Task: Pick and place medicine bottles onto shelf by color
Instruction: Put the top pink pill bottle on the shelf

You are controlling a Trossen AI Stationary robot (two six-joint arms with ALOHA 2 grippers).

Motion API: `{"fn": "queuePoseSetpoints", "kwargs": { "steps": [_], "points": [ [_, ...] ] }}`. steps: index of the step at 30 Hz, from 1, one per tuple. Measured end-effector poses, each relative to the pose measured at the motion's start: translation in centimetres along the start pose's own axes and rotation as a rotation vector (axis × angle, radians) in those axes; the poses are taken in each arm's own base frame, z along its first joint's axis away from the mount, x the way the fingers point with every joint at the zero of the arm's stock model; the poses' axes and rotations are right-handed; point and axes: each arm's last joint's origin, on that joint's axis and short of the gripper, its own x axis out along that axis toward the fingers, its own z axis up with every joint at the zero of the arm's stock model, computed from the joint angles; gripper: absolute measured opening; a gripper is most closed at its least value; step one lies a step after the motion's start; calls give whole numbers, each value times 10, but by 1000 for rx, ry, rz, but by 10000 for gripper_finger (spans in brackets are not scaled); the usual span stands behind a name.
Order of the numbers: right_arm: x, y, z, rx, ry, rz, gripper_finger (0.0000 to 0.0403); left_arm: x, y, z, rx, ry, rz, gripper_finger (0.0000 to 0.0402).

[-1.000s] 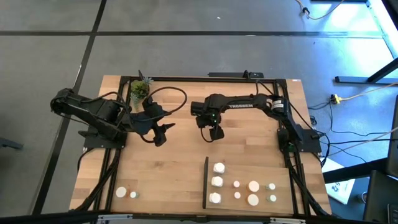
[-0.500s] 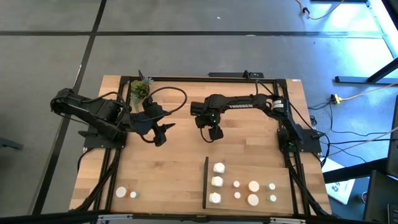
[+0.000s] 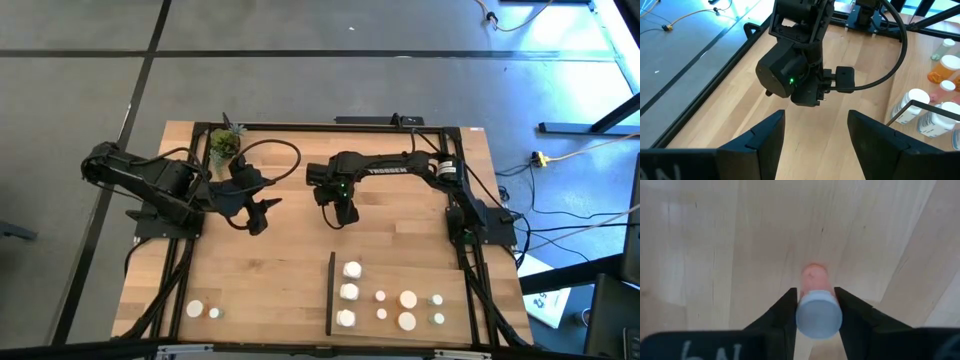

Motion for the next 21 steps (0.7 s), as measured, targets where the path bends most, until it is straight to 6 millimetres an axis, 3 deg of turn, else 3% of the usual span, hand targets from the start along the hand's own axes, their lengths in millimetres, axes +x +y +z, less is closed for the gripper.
{"fn": "queuePoseSetpoints", "kwargs": {
  "steps": [9, 14, 21],
  "points": [
    [-22, 19, 1, -6, 1, -70, 131, 0, 0, 0, 1, 2, -2, 210],
    [-45, 41, -2, -11, -33, -79, 111, 0, 0, -1, 11, 8, -7, 210],
    [-88, 72, -15, 74, -112, -89, 121, 0, -1, -1, 12, 19, -29, 210]
  ]
}}
